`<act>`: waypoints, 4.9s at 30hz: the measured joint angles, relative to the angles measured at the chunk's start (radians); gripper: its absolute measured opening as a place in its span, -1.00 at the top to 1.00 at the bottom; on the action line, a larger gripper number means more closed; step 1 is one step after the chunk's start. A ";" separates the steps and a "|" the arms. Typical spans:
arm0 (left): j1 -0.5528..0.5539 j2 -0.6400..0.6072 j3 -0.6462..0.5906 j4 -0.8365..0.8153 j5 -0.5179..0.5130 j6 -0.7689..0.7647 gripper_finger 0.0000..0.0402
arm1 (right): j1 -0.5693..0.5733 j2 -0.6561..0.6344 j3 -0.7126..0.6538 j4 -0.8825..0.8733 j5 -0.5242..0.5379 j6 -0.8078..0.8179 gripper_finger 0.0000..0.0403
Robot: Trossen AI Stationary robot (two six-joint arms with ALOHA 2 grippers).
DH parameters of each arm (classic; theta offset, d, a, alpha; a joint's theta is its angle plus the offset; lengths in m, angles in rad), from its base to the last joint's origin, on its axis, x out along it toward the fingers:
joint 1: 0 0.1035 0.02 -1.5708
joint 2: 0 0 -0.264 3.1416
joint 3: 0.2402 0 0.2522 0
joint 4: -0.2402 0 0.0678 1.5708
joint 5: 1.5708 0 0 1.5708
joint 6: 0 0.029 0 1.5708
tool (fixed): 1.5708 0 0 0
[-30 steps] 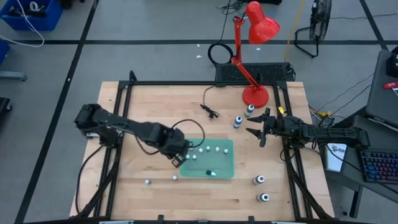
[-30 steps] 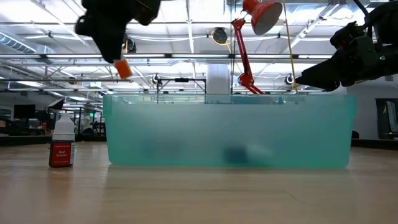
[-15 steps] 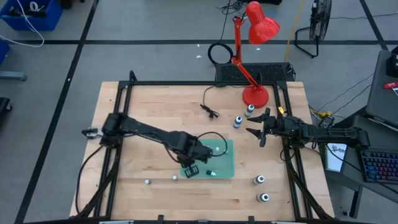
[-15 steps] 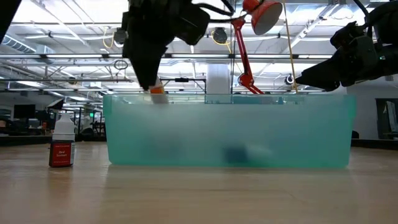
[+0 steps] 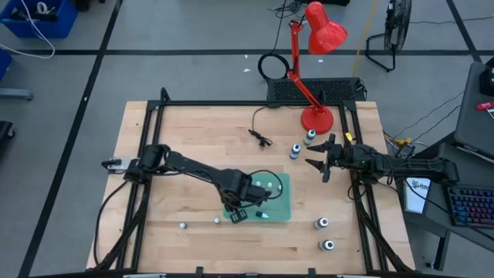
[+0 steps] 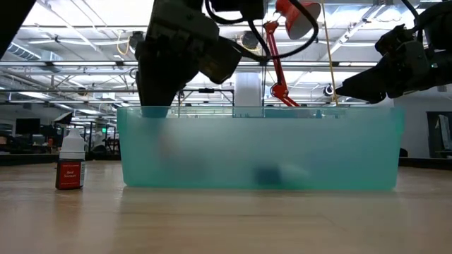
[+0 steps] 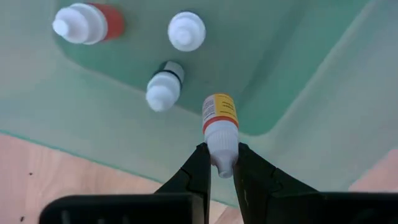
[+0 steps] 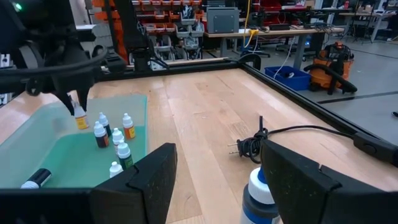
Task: Pick & Place food coloring
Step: Put the small yellow food coloring bottle into the light blue bin, then put the small white food coloring bottle into the light blue bin
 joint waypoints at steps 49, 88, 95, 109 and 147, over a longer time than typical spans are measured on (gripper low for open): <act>-0.071 -0.207 0.053 0.021 -0.300 -0.058 0.22 | 0.000 0.000 0.000 0.000 0.000 0.000 -0.10; -0.284 -0.302 -0.531 0.510 -0.210 -0.591 0.22 | 0.000 0.000 0.000 0.000 0.000 0.000 -0.10; -0.274 -0.302 -0.549 0.535 -0.194 -0.569 0.22 | 0.000 0.000 0.000 0.000 0.000 0.000 -0.10; -0.267 -0.302 -0.549 0.544 -0.165 -0.542 0.23 | 0.000 0.000 0.000 0.000 0.000 0.000 -0.10; 0.017 -0.206 0.038 0.139 -0.230 0.240 0.77 | 0.000 0.000 0.000 0.000 0.000 0.000 -0.10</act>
